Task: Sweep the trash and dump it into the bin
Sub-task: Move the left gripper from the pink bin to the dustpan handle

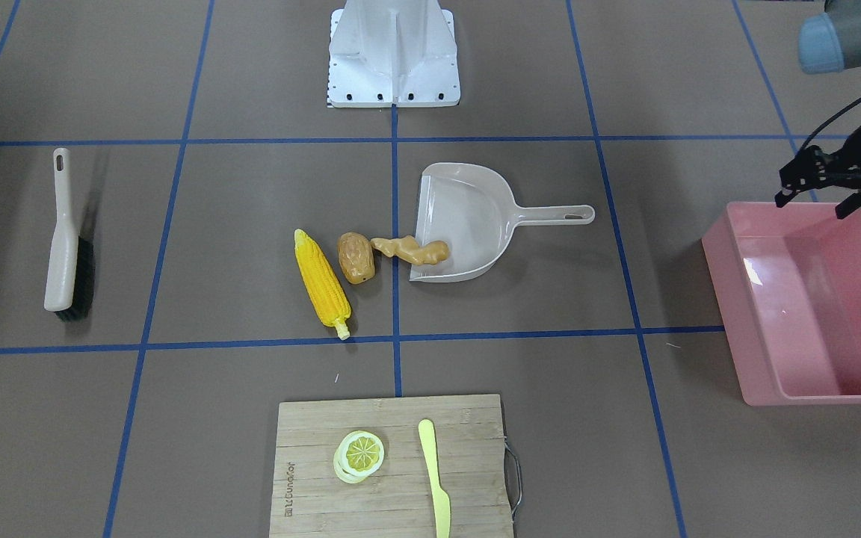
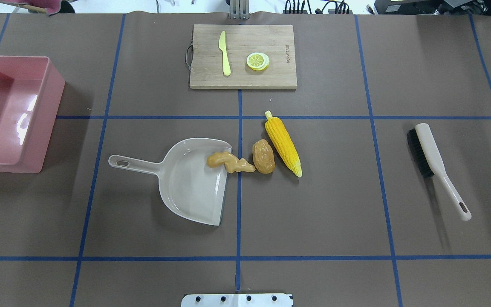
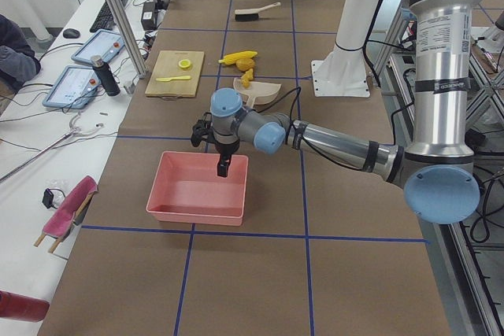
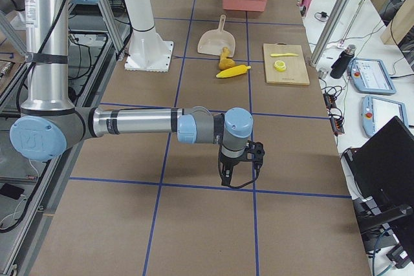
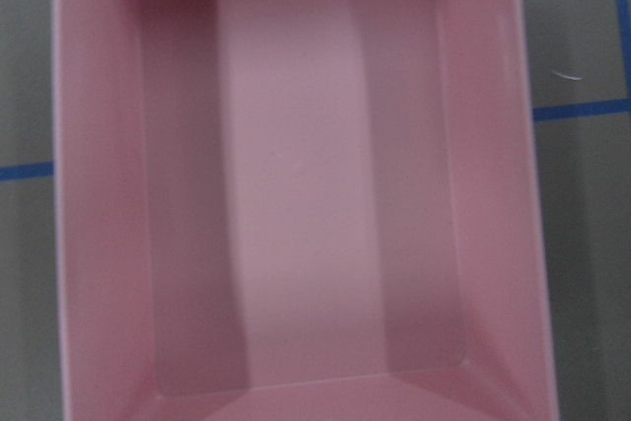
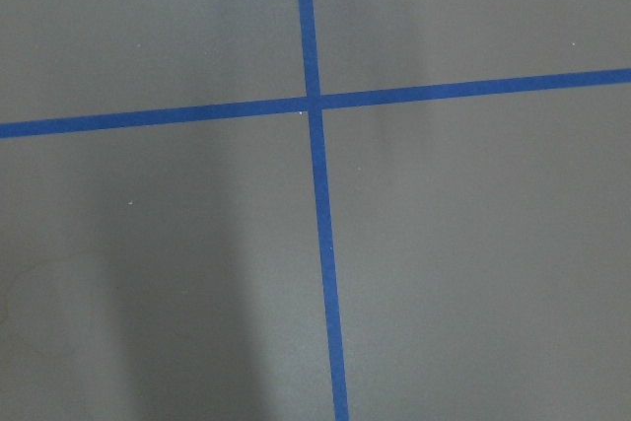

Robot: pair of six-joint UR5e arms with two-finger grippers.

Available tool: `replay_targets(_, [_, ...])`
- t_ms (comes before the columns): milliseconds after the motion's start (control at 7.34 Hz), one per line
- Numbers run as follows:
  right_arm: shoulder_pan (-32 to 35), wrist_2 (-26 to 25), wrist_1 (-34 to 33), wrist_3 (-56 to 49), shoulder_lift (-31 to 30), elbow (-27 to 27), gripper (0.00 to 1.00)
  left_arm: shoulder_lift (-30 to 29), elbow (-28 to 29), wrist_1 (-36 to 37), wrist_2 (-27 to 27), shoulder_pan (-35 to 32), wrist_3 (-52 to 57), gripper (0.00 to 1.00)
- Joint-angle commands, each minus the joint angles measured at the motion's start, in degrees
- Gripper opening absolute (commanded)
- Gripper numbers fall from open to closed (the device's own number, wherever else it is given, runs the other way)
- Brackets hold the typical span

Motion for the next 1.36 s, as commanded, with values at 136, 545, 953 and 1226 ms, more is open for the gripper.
replay_targets(136, [0.0,-0.1,-0.2,2.5,1.5,4.0,1.0,-3.0,-9.0,1.3,6.4,13.6,0.1,0.99])
replay_targets(545, [-5.7,1.3,0.0,9.3,1.4,10.2,1.0,-4.1,-10.8,0.8,19.8,22.9,16.4,1.0])
replay_targets(953, [-18.1,1.6,3.2,16.2,0.3,14.3,1.0,-12.5,-5.7,7.4,20.7,22.7,48.3,0.99])
replay_targets(1226, [-23.2,1.5,11.7,21.4,-3.1,14.3,1.0,-15.6,-3.6,8.1,21.2,25.5,48.2,1.0])
